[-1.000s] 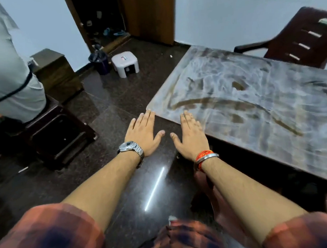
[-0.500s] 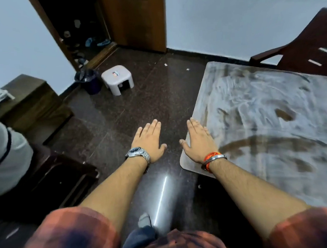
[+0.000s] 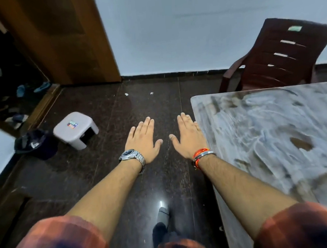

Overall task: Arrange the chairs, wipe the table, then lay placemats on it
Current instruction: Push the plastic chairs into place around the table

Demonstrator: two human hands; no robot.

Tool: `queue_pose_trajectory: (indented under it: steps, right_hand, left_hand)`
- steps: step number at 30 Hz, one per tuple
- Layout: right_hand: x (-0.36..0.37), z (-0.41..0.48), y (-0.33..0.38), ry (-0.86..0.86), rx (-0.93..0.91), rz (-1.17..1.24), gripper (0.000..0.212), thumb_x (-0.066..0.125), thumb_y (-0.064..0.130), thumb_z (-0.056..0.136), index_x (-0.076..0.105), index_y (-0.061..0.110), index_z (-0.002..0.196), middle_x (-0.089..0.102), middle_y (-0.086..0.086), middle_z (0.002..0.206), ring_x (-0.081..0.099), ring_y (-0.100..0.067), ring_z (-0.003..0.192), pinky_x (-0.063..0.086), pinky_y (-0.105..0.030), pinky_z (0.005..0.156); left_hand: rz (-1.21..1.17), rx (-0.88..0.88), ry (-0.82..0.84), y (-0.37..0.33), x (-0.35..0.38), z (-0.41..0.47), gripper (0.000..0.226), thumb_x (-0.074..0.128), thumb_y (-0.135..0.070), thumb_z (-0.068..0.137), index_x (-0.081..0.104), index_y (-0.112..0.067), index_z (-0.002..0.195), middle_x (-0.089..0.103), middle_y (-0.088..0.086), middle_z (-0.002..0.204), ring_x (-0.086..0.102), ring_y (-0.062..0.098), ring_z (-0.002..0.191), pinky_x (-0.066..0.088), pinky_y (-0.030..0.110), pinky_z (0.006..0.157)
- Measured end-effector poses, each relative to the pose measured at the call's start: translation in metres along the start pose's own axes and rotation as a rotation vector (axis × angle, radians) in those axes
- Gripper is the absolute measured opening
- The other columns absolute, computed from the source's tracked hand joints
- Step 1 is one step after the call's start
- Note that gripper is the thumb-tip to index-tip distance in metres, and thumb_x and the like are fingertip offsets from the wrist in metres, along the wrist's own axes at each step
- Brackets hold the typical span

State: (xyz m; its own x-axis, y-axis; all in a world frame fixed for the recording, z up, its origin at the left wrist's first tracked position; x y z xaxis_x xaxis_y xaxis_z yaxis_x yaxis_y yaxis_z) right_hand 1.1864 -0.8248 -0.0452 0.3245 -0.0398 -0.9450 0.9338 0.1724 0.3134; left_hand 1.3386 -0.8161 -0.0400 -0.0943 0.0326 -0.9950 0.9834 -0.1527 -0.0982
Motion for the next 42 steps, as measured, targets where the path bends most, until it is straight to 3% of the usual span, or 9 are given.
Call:
queue_pose_trajectory:
  steps: [10, 20, 29, 42]
  right_hand:
    - [-0.010, 0.218, -0.051, -0.051, 0.225, -0.014, 0.074, 0.042, 0.046, 0.094, 0.013, 0.009, 0.151, 0.010, -0.010, 0.160, 0.009, -0.023, 0.147, 0.011, -0.040, 0.119]
    - [-0.030, 0.423, -0.185, -0.151, 0.563, -0.102, 0.075, 0.044, 0.046, 0.094, 0.015, 0.008, 0.151, 0.009, -0.009, 0.160, 0.007, -0.023, 0.147, 0.011, -0.040, 0.119]
    - [-0.110, 0.547, -0.336, -0.322, 0.901, -0.120, 0.076, 0.042, 0.048, 0.093, 0.014, 0.008, 0.151, 0.008, -0.010, 0.160, 0.008, -0.023, 0.147, 0.013, -0.040, 0.119]
    - [-0.182, 0.653, -0.606, -0.489, 1.281, 0.048, 0.079, 0.047, 0.048, 0.092, 0.017, 0.005, 0.150, 0.012, -0.012, 0.159, 0.011, -0.025, 0.146, 0.017, -0.043, 0.117]
  left_hand:
    - [0.027, 0.268, 0.038, 0.011, -0.025, 0.264, 0.080, 0.051, -0.038, 0.097, 0.005, -0.014, 0.158, 0.003, 0.002, 0.167, 0.011, 0.022, 0.152, 0.010, 0.040, 0.123]
    - [0.038, 0.594, 0.100, -0.051, -0.009, 0.565, 0.092, 0.063, -0.019, 0.091, -0.001, -0.017, 0.158, -0.003, 0.000, 0.167, 0.008, 0.022, 0.152, 0.009, 0.040, 0.123]
    - [0.079, 0.976, 0.052, -0.229, -0.044, 0.772, 0.098, 0.069, -0.018, 0.087, 0.000, -0.019, 0.158, 0.000, -0.001, 0.167, 0.011, 0.022, 0.152, 0.010, 0.041, 0.123]
    - [0.136, 1.298, 0.058, -0.498, -0.024, 0.977, 0.104, 0.072, -0.009, 0.080, 0.005, -0.022, 0.158, 0.006, -0.001, 0.167, 0.018, 0.021, 0.150, 0.013, 0.041, 0.121]
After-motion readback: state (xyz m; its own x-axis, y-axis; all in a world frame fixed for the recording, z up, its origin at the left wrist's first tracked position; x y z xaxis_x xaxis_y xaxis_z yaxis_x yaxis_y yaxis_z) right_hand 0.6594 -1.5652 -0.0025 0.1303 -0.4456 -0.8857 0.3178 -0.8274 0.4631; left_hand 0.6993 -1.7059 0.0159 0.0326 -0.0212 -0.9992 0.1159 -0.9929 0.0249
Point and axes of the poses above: each hand's wrist, its own z-axis towards the middle knuckle, its own x-axis out of the palm, y = z × x, the point moved 9 cm from there along z, towards the middle knuckle
